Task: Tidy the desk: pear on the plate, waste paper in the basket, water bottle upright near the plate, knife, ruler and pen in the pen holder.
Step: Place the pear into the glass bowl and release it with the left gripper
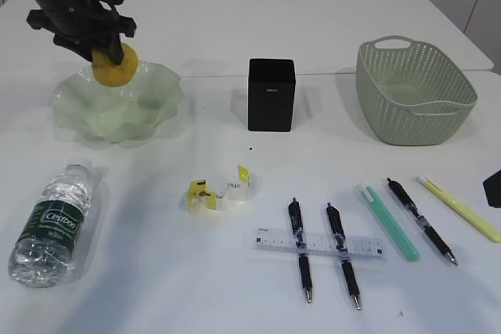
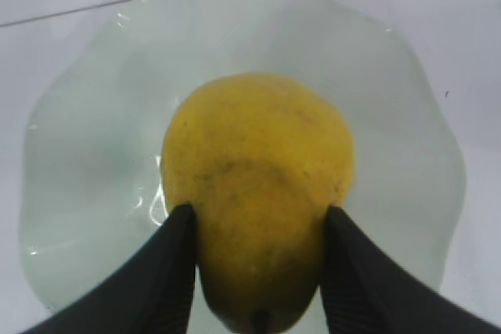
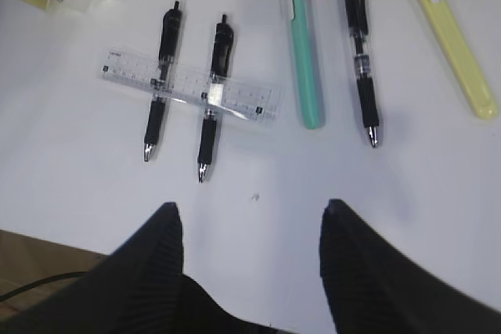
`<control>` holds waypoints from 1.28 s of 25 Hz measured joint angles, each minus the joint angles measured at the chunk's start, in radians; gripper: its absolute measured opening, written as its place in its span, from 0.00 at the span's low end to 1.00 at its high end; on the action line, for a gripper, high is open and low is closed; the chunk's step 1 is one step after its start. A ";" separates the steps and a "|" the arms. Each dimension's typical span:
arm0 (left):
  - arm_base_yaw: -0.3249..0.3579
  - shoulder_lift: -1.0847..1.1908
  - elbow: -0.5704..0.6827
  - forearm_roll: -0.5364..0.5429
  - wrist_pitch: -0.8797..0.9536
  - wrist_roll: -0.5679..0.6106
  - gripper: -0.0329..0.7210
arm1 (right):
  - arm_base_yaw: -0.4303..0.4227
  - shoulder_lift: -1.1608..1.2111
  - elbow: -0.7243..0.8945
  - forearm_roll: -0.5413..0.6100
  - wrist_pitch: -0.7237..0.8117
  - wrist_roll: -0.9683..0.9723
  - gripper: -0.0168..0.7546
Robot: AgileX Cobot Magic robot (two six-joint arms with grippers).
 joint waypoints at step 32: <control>0.018 0.094 -0.009 -0.036 0.093 0.017 0.46 | 0.000 0.000 0.000 -0.002 0.061 0.000 0.56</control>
